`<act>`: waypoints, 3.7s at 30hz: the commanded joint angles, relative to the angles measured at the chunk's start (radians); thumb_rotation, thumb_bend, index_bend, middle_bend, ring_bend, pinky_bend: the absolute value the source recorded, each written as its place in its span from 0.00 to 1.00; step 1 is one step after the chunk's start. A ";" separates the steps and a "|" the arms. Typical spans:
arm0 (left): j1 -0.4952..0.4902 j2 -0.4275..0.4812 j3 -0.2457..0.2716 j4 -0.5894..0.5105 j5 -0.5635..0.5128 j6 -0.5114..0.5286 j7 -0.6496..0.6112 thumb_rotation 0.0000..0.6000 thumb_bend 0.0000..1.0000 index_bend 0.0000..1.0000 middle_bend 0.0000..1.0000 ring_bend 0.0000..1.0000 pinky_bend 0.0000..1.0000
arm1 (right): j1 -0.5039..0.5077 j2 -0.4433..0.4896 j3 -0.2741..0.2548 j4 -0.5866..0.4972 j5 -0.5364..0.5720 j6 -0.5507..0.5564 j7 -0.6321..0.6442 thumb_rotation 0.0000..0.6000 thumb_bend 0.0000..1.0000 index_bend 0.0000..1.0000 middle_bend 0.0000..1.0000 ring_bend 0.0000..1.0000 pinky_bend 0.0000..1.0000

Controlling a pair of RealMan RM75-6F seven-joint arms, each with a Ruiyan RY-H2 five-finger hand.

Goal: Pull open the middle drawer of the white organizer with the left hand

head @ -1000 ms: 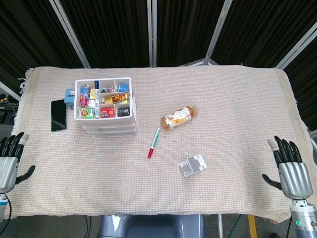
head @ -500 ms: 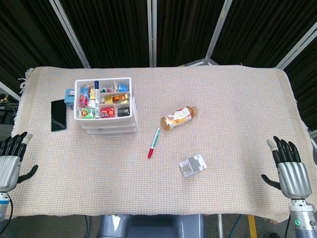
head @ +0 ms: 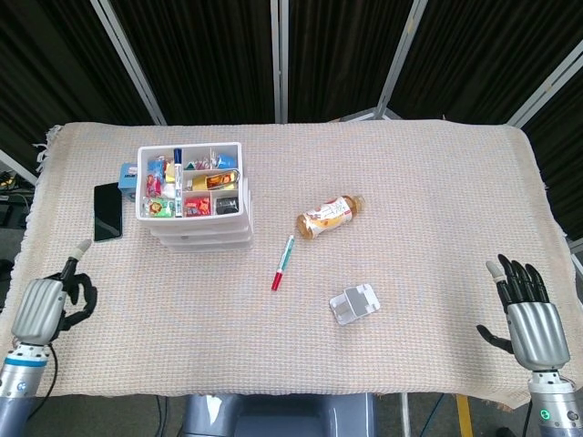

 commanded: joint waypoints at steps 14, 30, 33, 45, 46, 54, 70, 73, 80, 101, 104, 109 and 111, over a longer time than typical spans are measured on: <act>-0.206 -0.109 -0.012 -0.079 -0.073 -0.349 -0.320 1.00 0.74 0.00 0.74 0.76 0.64 | -0.001 0.015 0.002 -0.009 0.009 -0.007 0.029 1.00 0.01 0.06 0.00 0.00 0.00; -0.257 -0.232 -0.075 0.027 -0.178 -0.395 -0.342 1.00 0.74 0.00 0.74 0.76 0.64 | 0.000 0.025 0.005 -0.011 0.019 -0.017 0.046 1.00 0.01 0.06 0.00 0.00 0.00; -0.266 -0.251 -0.083 0.047 -0.186 -0.402 -0.353 1.00 0.74 0.00 0.75 0.77 0.64 | 0.000 0.024 0.004 -0.012 0.019 -0.016 0.045 1.00 0.01 0.06 0.00 0.00 0.00; -0.299 -0.300 -0.097 0.099 -0.209 -0.439 -0.367 1.00 0.74 0.00 0.76 0.77 0.64 | 0.000 0.025 0.004 -0.012 0.022 -0.020 0.043 1.00 0.01 0.06 0.00 0.00 0.00; -0.301 -0.304 -0.098 0.101 -0.210 -0.439 -0.365 1.00 0.74 0.00 0.76 0.77 0.64 | 0.001 0.025 0.004 -0.012 0.022 -0.021 0.043 1.00 0.01 0.06 0.00 0.00 0.00; -0.315 -0.317 -0.111 0.112 -0.222 -0.448 -0.360 1.00 0.74 0.00 0.76 0.77 0.64 | 0.002 0.021 0.001 -0.012 0.023 -0.027 0.032 1.00 0.01 0.06 0.00 0.00 0.00; -0.359 -0.335 -0.121 0.116 -0.251 -0.511 -0.346 1.00 0.74 0.00 0.76 0.77 0.64 | 0.004 0.017 0.001 -0.011 0.030 -0.038 0.022 1.00 0.01 0.06 0.00 0.00 0.00; -0.362 -0.337 -0.119 0.115 -0.247 -0.511 -0.343 1.00 0.74 0.00 0.76 0.77 0.64 | 0.005 0.016 0.000 -0.010 0.031 -0.040 0.018 1.00 0.01 0.06 0.00 0.00 0.00; -0.367 -0.338 -0.115 0.116 -0.240 -0.510 -0.344 1.00 0.76 0.00 0.76 0.77 0.64 | 0.006 0.013 -0.002 -0.010 0.031 -0.044 0.012 1.00 0.01 0.06 0.00 0.00 0.00; -0.347 -0.317 -0.071 0.105 -0.175 -0.460 -0.390 1.00 0.76 0.06 0.76 0.77 0.64 | 0.005 0.011 -0.007 -0.019 0.034 -0.052 -0.002 1.00 0.01 0.06 0.00 0.00 0.00; -0.345 -0.315 -0.064 0.113 -0.170 -0.459 -0.403 1.00 0.76 0.06 0.76 0.77 0.64 | 0.004 0.012 -0.007 -0.022 0.033 -0.050 -0.002 1.00 0.01 0.06 0.00 0.00 0.00; -0.341 -0.313 -0.053 0.122 -0.157 -0.450 -0.421 1.00 0.76 0.06 0.76 0.77 0.64 | 0.004 0.013 -0.006 -0.024 0.036 -0.051 -0.001 1.00 0.01 0.06 0.00 0.00 0.00; -0.336 -0.311 -0.044 0.122 -0.147 -0.443 -0.429 1.00 0.76 0.06 0.76 0.77 0.64 | 0.004 0.013 -0.006 -0.024 0.037 -0.053 -0.001 1.00 0.01 0.06 0.00 0.00 0.00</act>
